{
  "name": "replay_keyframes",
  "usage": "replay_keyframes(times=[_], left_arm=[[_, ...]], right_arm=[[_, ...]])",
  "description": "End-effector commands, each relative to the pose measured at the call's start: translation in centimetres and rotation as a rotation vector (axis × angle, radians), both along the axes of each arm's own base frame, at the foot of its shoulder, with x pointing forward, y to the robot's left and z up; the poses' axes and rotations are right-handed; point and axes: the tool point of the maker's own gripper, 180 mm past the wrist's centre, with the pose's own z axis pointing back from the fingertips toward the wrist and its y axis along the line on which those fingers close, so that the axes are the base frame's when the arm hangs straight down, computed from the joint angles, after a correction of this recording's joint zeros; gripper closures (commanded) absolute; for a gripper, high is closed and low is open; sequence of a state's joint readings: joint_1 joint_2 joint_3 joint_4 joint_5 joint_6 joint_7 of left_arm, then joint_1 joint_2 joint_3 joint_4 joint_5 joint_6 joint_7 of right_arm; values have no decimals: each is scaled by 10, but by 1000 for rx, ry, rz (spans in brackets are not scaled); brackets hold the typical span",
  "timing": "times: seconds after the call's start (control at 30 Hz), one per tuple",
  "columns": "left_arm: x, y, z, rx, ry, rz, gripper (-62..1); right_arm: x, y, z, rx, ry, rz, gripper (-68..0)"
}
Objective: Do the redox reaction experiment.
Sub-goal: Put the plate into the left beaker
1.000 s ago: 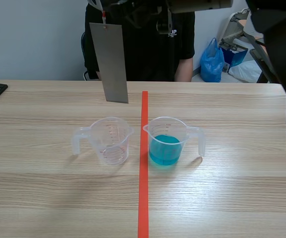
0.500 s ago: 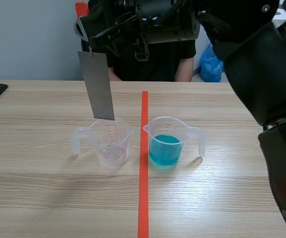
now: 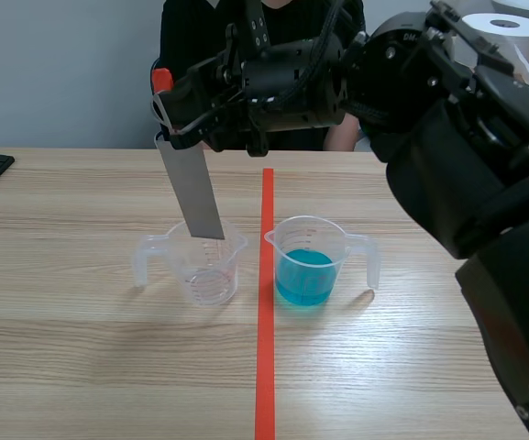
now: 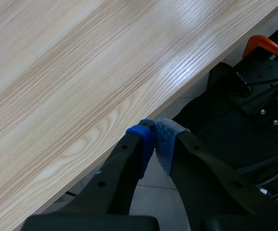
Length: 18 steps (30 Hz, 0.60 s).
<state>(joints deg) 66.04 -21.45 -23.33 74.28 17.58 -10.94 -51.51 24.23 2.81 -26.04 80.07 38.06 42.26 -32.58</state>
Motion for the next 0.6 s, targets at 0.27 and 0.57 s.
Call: replay_keyframes(times=[0.27, 0.57], left_arm=[[2, -3, 5, -14, -19, -11, -40], [2, -3, 5, -14, -19, -11, -40]], right_arm=[[15, 4, -16, -3, -37, -23, -17], [25, 4, -33, -64, -89, -29, -17]])
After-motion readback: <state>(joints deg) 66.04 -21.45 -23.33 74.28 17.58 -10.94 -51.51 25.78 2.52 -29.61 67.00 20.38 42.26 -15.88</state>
